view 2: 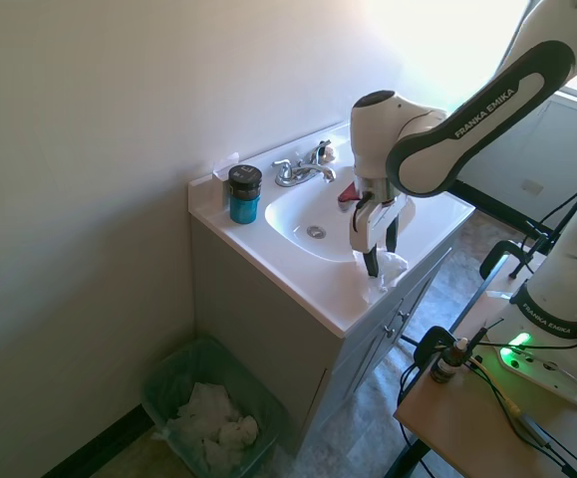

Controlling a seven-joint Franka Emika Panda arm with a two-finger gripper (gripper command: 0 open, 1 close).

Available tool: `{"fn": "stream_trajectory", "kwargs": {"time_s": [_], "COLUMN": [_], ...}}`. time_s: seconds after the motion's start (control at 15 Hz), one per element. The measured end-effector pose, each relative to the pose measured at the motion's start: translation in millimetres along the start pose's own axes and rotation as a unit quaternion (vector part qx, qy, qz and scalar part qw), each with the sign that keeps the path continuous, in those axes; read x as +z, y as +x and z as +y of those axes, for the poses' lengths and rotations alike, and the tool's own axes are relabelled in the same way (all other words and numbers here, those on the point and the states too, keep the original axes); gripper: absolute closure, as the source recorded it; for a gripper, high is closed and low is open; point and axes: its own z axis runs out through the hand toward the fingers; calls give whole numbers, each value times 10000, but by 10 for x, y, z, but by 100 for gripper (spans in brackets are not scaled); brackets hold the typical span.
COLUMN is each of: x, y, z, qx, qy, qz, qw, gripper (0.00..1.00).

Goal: Throw the tissue in the trash bin

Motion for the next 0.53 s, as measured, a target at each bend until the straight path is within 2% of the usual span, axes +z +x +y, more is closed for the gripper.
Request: {"fn": "stream_trajectory", "kwargs": {"time_s": [0.53], "x": [73], "y": [-21], "z": [-73], "qx": [-5], "qy": [146], "qz": [-5], "qw": [9999], "gripper": [100]}}
